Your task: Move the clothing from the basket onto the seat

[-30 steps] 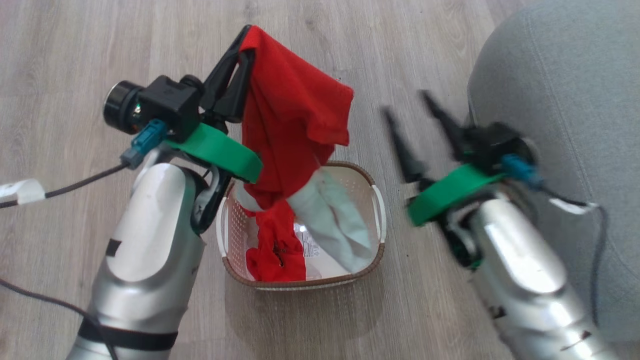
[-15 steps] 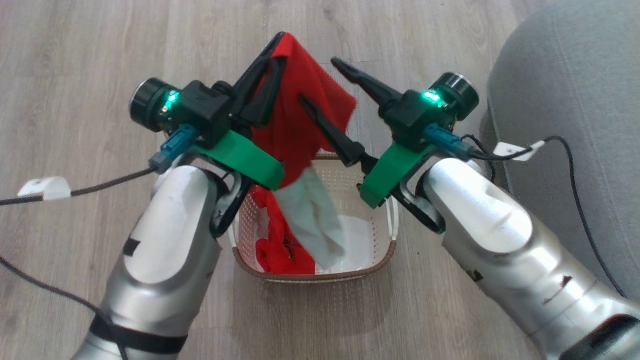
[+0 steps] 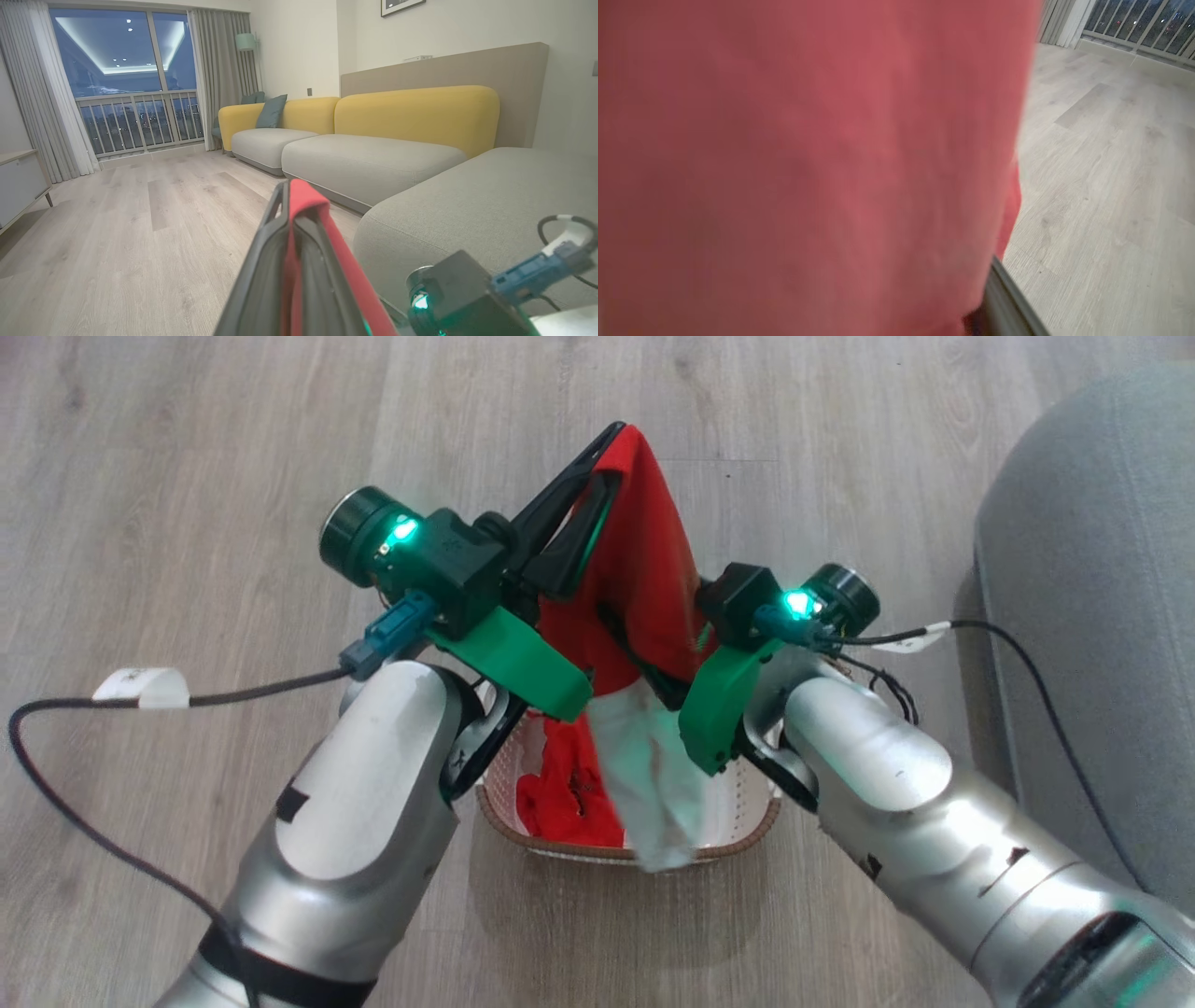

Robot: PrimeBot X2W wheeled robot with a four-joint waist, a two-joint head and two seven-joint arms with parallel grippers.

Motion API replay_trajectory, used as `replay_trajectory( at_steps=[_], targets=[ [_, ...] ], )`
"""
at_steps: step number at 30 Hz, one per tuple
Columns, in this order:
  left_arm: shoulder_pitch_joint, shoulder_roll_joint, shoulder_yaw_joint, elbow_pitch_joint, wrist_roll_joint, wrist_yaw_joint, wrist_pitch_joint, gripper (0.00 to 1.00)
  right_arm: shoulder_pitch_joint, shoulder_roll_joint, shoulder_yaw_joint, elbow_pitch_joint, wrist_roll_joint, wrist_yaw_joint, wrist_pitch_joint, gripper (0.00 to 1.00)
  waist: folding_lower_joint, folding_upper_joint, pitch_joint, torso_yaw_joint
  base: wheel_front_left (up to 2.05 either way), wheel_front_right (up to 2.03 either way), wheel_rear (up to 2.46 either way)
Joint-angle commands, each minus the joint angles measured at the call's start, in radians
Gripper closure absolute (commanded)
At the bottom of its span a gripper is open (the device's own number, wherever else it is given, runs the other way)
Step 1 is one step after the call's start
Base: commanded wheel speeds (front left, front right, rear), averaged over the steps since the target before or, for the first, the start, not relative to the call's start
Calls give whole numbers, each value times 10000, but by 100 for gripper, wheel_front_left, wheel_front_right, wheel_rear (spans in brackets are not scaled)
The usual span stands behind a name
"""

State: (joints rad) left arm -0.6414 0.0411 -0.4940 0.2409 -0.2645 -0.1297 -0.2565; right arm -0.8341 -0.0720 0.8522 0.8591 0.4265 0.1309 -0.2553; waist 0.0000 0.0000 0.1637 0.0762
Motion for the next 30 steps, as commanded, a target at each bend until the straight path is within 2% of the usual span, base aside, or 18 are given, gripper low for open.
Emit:
replay_trajectory(
  at_steps=[1, 2, 8, 9, 10, 11, 19, 23, 30],
  targets=[
    [-562, 94, 243, -473, -88, -9, -53, 100, -258, 214, 127, -102, 300, -2, -65, 76, 0, 0, 23, 90, 0, 0, 0],
    [-543, 94, 232, -473, -93, -9, -53, 100, -284, 215, 148, -79, 434, -2, -65, 100, 0, 0, 33, 110, 0, 0, 0],
    [-441, 93, 413, -262, -45, -9, -53, 100, -441, 216, -346, -227, 451, -2, -65, 100, 0, 0, 135, -10, 0, 0, 0],
    [-391, 93, 440, -139, -71, -9, -53, 80, -426, 216, -482, -239, 401, -2, -65, 100, 0, 0, 139, -55, 0, 0, 0],
    [-369, 93, 479, -67, -64, -9, -53, 24, -417, 216, -634, -288, 330, -2, -65, 100, 0, 0, 152, -120, 0, 0, 0],
    [-350, 99, 475, 33, -23, -9, -53, 0, -389, 216, -799, -337, 262, -2, -65, 100, 0, 0, 162, -182, 0, 0, 0],
    [-145, 367, 288, 531, -58, -9, -53, 0, 17, 189, -2039, -921, -292, -2, -65, 100, 0, 0, 193, -911, 0, 0, 0],
    [-17, 569, 193, 703, -165, -9, -53, 0, 325, 178, -2582, -1491, -549, -2, -65, 100, 0, 0, 191, -1600, 0, 0, 0],
    [245, 855, 237, 847, -145, -9, -53, 0, 862, 157, -3186, -2459, -808, -2, -65, 100, 0, 0, 170, -3190, 0, 0, 0]
  ],
)
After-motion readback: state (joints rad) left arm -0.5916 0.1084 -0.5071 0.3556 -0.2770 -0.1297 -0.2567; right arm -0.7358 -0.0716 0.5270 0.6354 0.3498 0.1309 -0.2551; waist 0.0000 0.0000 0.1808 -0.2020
